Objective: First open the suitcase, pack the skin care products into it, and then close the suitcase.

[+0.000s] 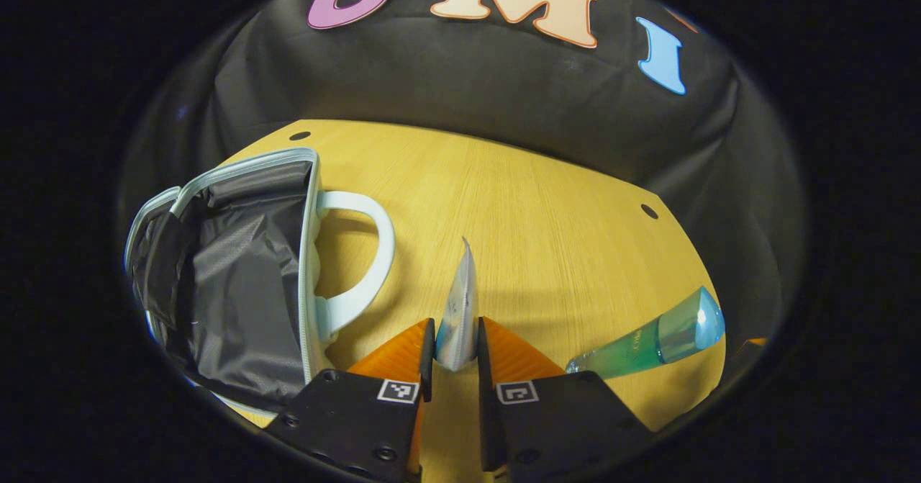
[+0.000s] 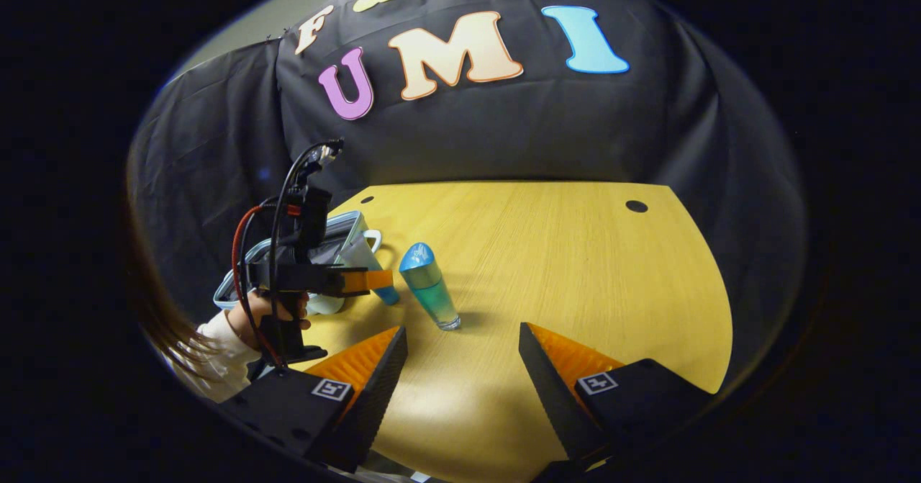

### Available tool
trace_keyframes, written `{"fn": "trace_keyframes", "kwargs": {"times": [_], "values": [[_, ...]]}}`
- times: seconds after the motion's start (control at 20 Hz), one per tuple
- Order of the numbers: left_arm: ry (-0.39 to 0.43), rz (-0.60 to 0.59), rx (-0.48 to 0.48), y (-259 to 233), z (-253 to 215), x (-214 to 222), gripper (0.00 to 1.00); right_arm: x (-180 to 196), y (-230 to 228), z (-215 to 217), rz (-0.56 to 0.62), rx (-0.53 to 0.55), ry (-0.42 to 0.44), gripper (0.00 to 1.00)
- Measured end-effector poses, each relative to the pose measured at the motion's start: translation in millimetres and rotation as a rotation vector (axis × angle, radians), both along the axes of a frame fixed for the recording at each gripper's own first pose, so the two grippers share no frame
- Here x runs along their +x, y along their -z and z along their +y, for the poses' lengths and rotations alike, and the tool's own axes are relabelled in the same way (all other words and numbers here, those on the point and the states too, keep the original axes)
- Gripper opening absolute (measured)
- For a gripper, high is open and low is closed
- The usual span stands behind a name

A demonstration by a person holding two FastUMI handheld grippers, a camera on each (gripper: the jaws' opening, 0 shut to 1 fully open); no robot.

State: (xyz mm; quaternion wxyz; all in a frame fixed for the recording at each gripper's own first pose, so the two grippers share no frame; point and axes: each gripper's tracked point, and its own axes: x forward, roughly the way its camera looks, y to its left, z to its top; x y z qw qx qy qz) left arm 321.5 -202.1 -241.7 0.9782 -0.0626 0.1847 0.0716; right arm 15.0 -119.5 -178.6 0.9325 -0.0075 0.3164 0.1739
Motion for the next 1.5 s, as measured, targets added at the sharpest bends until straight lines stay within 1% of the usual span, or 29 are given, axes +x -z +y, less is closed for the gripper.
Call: {"fn": "trace_keyframes", "kwargs": {"times": [0.15, 0.2, 0.25, 0.3, 0.35, 0.4, 0.6, 0.65, 0.7, 0.75, 0.85, 0.9, 1.1, 1.2, 1.3, 1.35, 1.4, 1.45, 1.5], "values": [[0.003, 0.015, -0.042, -10.4, 2.5, -7.3, 0.21, 8.7, 13.0, 13.9, 0.005, -0.009, -0.017, 0.98], [0.01, 0.002, -0.053, -20.8, 2.0, -11.7, 0.21, 11.7, 19.2, 20.2, 0.016, -0.005, -0.029, 0.94], [0.02, -0.008, -0.066, -32.3, 1.1, -18.7, 0.21, 16.1, 22.6, 26.1, 0.021, 0.003, -0.038, 0.98], [0.034, -0.016, -0.077, -43.3, 0.7, -25.9, 0.21, 21.4, 26.0, 32.5, 0.02, 0.01, -0.046, 0.98], [0.044, -0.017, -0.086, -52.9, 1.7, -34.5, 0.21, 25.9, 31.6, 37.5, 0.017, 0.013, -0.053, 0.94], [0.05, -0.011, -0.091, -61.3, 5.0, -43.5, 0.21, 32.2, 36.1, 42.0, 0.014, 0.014, -0.06, 0.98], [0.07, 0.048, -0.146, -86.9, 23.2, -79.6, 0.21, 49.3, 56.3, 56.3, 0.001, 0.01, -0.093, 0.98], [0.064, 0.058, -0.153, -91.4, 29.9, -86.4, 0.2, 54.1, 61.5, 59.7, -0.003, 0.013, -0.099, 0.94], [0.057, 0.075, -0.155, -94.2, 38.8, -94.5, 0.2, 58.7, 66.6, 62.1, -0.008, 0.015, -0.104, 0.98], [0.044, 0.083, -0.155, -96.7, 48.3, -100.0, 0.2, 62.8, 72.2, 64.8, -0.017, 0.014, -0.11, 0.94], [0.003, 0.109, -0.166, -96.6, 74.8, -109.8, 0.2, 71.9, 84.8, 67.9, -0.03, -0.001, -0.117, 0.94], [-0.017, 0.122, -0.174, -93.6, 85.8, -113.0, 0.2, 75.1, 90.2, 68.8, -0.033, -0.006, -0.116, 0.98], [-0.078, 0.219, -0.199, -69.6, 133.0, -128.8, 0.21, 80.8, 101.2, 79.9, -0.03, 0.021, -0.11, 0.97], [-0.095, 0.288, -0.2, -46.2, 153.6, -130.9, 0.2, 82.7, 106.0, 81.9, -0.028, 0.02, -0.104, 0.92], [-0.097, 0.358, -0.181, -26.8, 166.7, -137.1, 0.21, 82.6, 110.2, 82.1, -0.022, 0.014, -0.101, 0.86], [-0.095, 0.386, -0.175, -18.1, 170.3, -138.7, 0.21, 83.0, 112.9, 82.6, -0.024, 0.009, -0.099, 0.8], [-0.091, 0.411, -0.174, -10.8, 173.0, -140.4, 0.21, 83.9, 114.3, 81.5, -0.028, 0.0, -0.095, 0.77], [-0.088, 0.43, -0.182, -5.3, 175.5, -140.1, 0.21, 86.0, 116.2, 78.0, -0.037, -0.016, -0.087, 0.61], [-0.094, 0.443, -0.19, -1.5, 177.6, -139.5, 0.21, 86.3, 115.7, 76.3, -0.04, -0.021, -0.083, 0.56]]}}
